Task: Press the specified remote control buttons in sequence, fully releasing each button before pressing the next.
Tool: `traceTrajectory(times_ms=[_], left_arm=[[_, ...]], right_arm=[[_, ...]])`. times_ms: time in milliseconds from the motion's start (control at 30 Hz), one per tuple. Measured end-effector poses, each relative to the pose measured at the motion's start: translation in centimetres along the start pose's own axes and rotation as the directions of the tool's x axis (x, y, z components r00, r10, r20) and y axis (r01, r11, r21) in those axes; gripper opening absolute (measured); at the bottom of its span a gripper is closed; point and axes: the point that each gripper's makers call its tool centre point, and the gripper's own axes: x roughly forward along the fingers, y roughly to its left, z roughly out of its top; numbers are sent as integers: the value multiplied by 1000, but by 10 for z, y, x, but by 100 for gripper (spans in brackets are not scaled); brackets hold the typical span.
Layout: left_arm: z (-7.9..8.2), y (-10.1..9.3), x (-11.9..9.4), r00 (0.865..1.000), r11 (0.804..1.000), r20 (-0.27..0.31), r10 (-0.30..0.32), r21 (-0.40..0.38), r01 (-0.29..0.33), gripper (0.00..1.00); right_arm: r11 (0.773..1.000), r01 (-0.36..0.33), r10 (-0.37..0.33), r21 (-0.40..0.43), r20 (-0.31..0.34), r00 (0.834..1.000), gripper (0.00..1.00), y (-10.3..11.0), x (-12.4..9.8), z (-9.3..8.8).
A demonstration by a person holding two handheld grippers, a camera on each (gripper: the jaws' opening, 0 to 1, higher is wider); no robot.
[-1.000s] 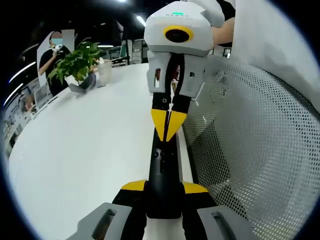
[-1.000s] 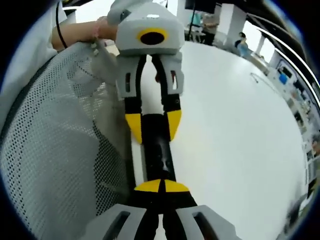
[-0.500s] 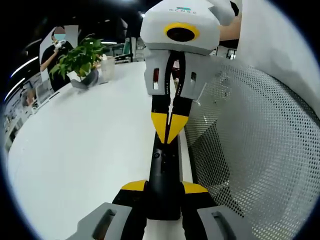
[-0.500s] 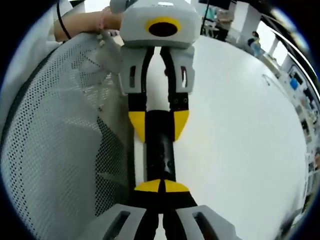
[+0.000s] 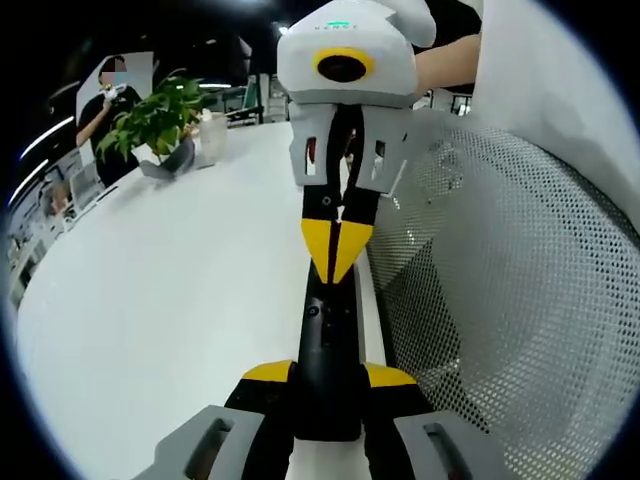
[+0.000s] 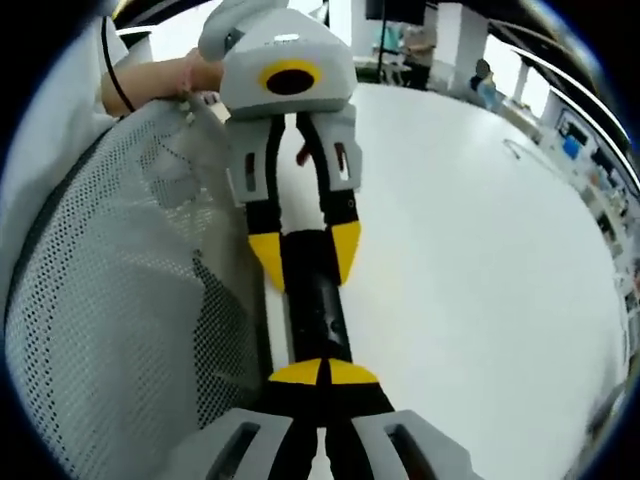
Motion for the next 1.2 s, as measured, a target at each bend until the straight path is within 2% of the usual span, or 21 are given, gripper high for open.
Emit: traceTrajectory(times_ms=[167,267,433,600,667,733,833,1000,1100,1200], left_arm=[[0,0,0,1000,1000,1,-1,-4,1,24],[0,0,0,1000,1000,5,-1,-8,1,24],[0,0,0,1000,1000,9,-2,-12,2,24],[0,0,0,1000,1000,5,-3,-7,3,24],[0,0,1,1000,1000,6,-2,-6,2,24],[0,1,1,1000,1000,5,-1,-6,1,24],[0,0,1,1000,1000,4,0,-1,0,24],[0,0,1,1000,1000,3,-2,-2,2,24],[0,0,1,1000,1000,2,2,5,-2,24],[0,0,1,1000,1000,-4,5,15,-5,24]], right_arm=[[1000,11,-11,-2,-15,1000,0,-1,-3,-4],[1000,20,-20,-10,-49,999,0,-1,-6,-10],[999,27,-28,-19,-55,998,0,-1,-4,-9],[999,31,-34,-40,-95,995,0,-2,-3,-8],[998,41,-46,-52,-107,993,0,-2,-2,-8],[989,67,-83,-131,-122,989,0,-3,-1,-7],[988,82,-99,-130,-130,987,0,-1,0,-8],[989,109,-120,-104,-105,987,0,-3,-2,-9],[995,97,-97,-8,-6,995,0,-4,-3,-7],[996,63,-69,67,86,994,0,-4,-5,-6]])
